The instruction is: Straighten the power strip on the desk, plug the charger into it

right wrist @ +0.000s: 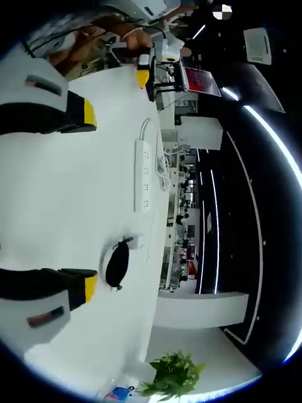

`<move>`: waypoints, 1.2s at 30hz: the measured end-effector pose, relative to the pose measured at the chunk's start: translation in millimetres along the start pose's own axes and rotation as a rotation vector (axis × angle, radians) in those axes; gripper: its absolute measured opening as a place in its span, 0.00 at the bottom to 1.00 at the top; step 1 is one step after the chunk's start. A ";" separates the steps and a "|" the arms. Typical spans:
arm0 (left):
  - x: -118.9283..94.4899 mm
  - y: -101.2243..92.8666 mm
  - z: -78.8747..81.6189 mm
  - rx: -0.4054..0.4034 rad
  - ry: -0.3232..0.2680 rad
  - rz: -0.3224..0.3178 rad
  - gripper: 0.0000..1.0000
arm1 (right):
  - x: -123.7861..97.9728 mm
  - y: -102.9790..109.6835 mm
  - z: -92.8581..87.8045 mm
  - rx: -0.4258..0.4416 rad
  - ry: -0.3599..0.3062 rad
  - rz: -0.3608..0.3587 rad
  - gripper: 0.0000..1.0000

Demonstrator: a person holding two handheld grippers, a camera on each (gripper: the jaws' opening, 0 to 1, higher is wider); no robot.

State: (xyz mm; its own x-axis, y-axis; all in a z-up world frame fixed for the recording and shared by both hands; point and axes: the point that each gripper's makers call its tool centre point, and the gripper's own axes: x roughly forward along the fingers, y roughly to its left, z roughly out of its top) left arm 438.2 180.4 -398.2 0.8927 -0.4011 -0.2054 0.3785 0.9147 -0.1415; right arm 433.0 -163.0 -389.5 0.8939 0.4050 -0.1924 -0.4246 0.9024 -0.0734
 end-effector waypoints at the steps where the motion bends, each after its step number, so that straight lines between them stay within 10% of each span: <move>1: 0.8 -0.3 0.7 -0.001 -0.001 -0.003 0.90 | 1.0 0.5 -0.5 0.000 0.001 0.002 0.89; 36: 33.2 -15.3 26.0 0.033 -0.042 -0.063 0.87 | 40.4 -0.8 24.6 -0.030 -0.074 0.098 0.89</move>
State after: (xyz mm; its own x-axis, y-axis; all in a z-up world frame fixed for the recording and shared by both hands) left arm 468.4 154.3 -377.8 0.8760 -0.4563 -0.1560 0.4416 0.8891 -0.1207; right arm 473.0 -143.7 -373.1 0.8557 0.5015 -0.1277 -0.5134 0.8537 -0.0875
